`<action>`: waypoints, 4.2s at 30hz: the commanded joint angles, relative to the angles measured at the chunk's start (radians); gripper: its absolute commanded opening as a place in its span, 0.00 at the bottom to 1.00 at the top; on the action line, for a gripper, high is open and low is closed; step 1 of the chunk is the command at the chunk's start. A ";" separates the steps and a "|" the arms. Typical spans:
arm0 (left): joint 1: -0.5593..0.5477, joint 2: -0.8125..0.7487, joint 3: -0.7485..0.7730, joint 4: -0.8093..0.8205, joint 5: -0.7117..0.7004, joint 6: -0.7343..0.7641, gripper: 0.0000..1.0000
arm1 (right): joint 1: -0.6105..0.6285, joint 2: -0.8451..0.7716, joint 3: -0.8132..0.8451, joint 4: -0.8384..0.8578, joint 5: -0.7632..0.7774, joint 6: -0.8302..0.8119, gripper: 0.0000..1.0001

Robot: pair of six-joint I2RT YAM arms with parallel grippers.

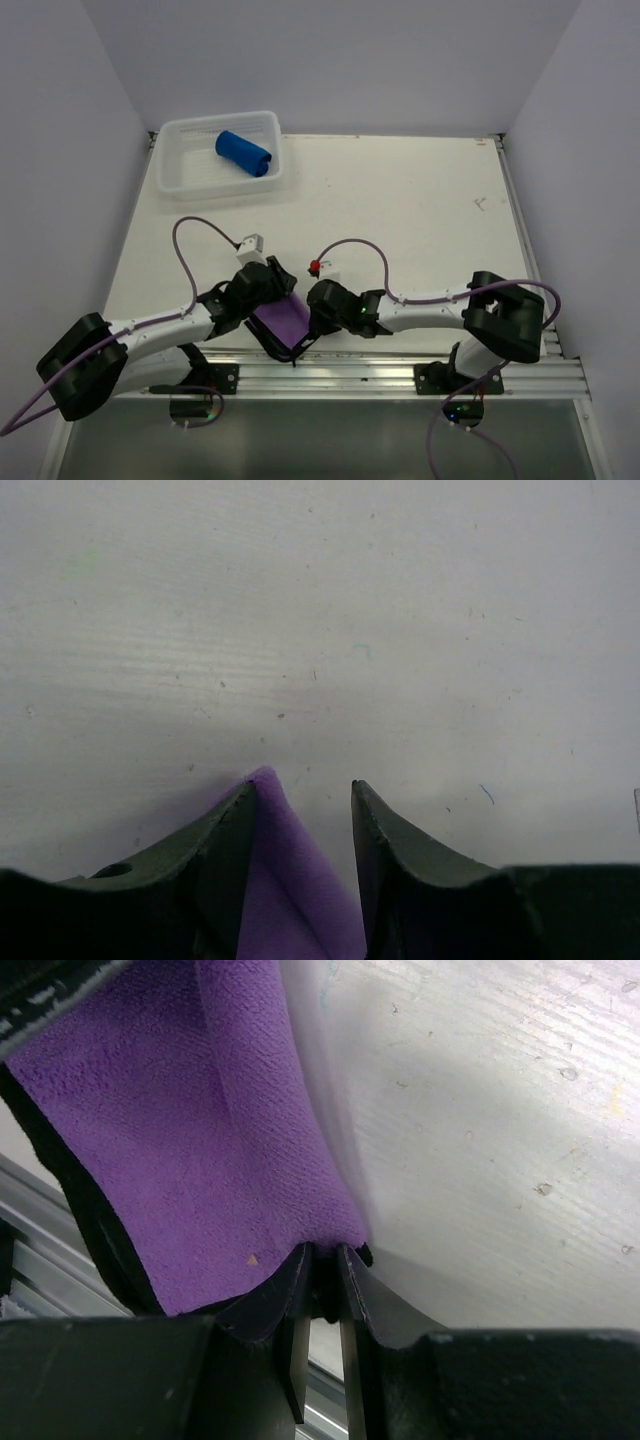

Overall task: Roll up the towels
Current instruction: Roll the towel

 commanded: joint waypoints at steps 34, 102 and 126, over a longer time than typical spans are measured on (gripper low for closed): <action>-0.040 0.215 0.113 -0.156 0.218 0.037 0.28 | 0.154 0.045 0.097 -0.271 0.293 0.071 0.17; -0.053 0.100 -0.108 0.189 0.058 0.049 0.00 | -0.119 0.030 -0.296 0.447 -0.231 0.198 0.21; 0.102 0.153 0.228 -0.111 0.293 0.112 0.54 | 0.076 -0.016 0.045 -0.186 0.243 0.000 0.00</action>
